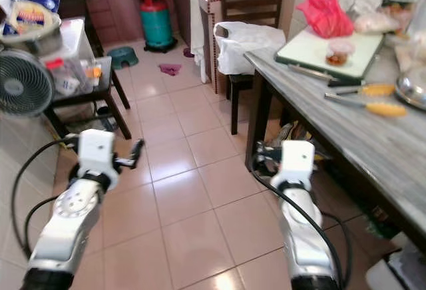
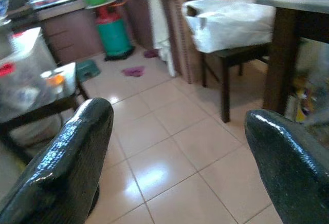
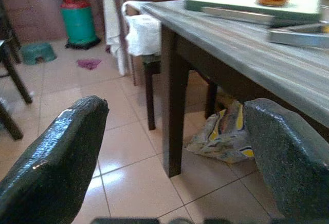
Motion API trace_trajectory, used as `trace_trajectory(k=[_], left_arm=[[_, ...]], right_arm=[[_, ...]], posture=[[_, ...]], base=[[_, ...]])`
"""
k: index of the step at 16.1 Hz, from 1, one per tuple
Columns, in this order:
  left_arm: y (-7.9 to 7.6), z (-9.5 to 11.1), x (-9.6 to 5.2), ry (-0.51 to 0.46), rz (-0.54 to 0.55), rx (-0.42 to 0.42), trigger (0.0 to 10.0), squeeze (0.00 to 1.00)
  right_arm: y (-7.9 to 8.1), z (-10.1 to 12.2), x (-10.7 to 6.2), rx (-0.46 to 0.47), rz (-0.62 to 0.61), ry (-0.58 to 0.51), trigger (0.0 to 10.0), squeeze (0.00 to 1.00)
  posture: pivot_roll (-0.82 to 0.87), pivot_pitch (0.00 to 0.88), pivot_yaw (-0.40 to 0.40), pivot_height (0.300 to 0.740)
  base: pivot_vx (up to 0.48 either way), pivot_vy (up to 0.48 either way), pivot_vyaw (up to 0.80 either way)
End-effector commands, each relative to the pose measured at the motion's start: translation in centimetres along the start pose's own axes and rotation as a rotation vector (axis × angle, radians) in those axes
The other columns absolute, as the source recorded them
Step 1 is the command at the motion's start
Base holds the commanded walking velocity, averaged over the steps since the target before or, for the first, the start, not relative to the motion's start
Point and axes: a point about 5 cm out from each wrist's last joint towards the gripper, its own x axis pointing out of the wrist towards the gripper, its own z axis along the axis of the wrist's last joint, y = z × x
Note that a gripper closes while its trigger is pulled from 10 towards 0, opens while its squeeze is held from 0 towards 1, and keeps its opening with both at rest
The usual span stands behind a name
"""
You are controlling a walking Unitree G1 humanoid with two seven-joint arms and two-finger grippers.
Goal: Setting the table
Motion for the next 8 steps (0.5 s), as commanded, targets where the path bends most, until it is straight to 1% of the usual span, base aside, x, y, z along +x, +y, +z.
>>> trace_trajectory(k=[1, 3, 4, 5, 6, 7, 8], left_arm=[[-0.4, -0.2, 0.3, 0.011, -0.024, 0.021, 10.0, 0.00], [-1.2, -0.4, 0.9, 0.016, -0.052, 0.015, 10.0, 0.00], [-1.7, -0.8, 0.8, 0.022, -0.073, 0.011, 10.0, 0.00], [-1.9, -1.2, 0.8, 0.035, -0.061, 0.011, 10.0, 0.00], [-1.8, -1.5, 0.5, 0.043, -0.061, 0.023, 10.0, 0.00], [-1.8, -1.5, 0.4, 0.039, -0.063, 0.040, 10.0, 0.00], [-1.3, -1.6, 0.2, 0.043, -0.067, 0.038, 10.0, 0.00]], right_arm=[[-0.4, 0.7, -0.2, 0.012, -0.019, -0.041, 10.0, 0.00], [-1.7, 0.9, -1.1, -0.002, -0.064, -0.040, 10.0, 0.00], [-2.1, 1.0, -1.5, -0.019, -0.074, -0.037, 10.0, 0.00], [-2.5, 1.2, -1.8, -0.011, -0.064, -0.039, 10.0, 0.00], [-2.5, 1.7, -2.4, -0.015, -0.035, -0.039, 10.0, 0.00], [-2.6, 1.8, -2.6, -0.017, -0.029, -0.033, 10.0, 0.00], [-2.1, 2.1, -2.9, -0.037, 0.007, -0.029, 10.0, 0.00]], posture=[[0.04, 0.000, 0.126, 0.740], [0.00, 0.000, 0.131, 0.740], [-0.03, 0.000, 0.132, 0.740], [-0.06, 0.000, 0.131, 0.740], [-0.06, 0.000, 0.126, 0.740], [-0.07, 0.000, 0.126, 0.740], [-0.08, 0.000, 0.127, 0.740]], base=[[0.000, 0.000, 0.00], [0.000, 0.000, 0.00], [0.000, 0.000, 0.00], [0.000, 0.000, 0.00], [0.000, 0.000, 0.00], [0.000, 0.000, 0.00], [0.000, 0.000, 0.00]])
